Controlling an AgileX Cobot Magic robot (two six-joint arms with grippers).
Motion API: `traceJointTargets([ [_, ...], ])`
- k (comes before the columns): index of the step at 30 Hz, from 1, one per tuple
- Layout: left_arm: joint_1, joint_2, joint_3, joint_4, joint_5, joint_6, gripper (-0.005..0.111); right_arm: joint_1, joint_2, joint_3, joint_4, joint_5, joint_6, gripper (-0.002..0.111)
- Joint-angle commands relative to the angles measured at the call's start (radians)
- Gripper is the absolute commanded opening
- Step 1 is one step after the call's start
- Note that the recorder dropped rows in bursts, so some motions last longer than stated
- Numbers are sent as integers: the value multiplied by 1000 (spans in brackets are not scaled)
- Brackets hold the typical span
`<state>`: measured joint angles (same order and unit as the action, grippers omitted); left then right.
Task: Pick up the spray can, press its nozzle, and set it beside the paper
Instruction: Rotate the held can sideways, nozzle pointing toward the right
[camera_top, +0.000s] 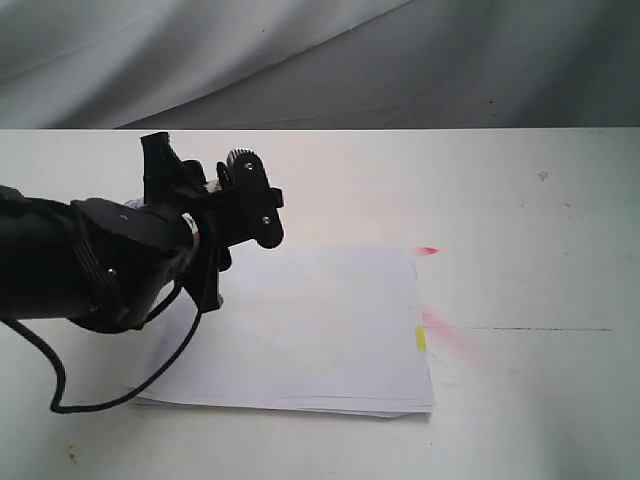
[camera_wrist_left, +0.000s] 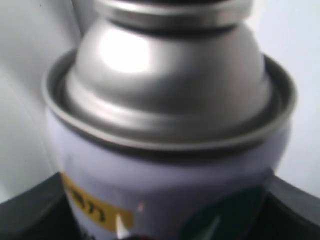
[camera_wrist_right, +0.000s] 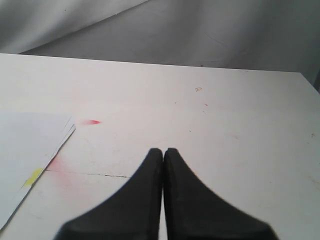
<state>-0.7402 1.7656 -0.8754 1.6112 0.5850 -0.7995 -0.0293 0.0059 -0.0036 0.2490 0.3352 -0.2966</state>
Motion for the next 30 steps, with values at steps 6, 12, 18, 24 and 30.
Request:
traceJointTargets([
  [6,-90,71,0,77,200,-95,0,-8,-6,4,-12,-2,-1,0],
  [12,-102,74,0,69,186,-128,0,-8,-6,4,-12,-2,-1,0],
  [18,-102,74,0,69,224,-128,0,-8,-6,4,-12,-2,-1,0],
  [24,-102,74,0,69,230,-128,0,-6,-6,4,-12,-2,-1,0],
  [30,-102,74,0,69,222,-128,0,30,-6,4,-8,-8,-1,0],
])
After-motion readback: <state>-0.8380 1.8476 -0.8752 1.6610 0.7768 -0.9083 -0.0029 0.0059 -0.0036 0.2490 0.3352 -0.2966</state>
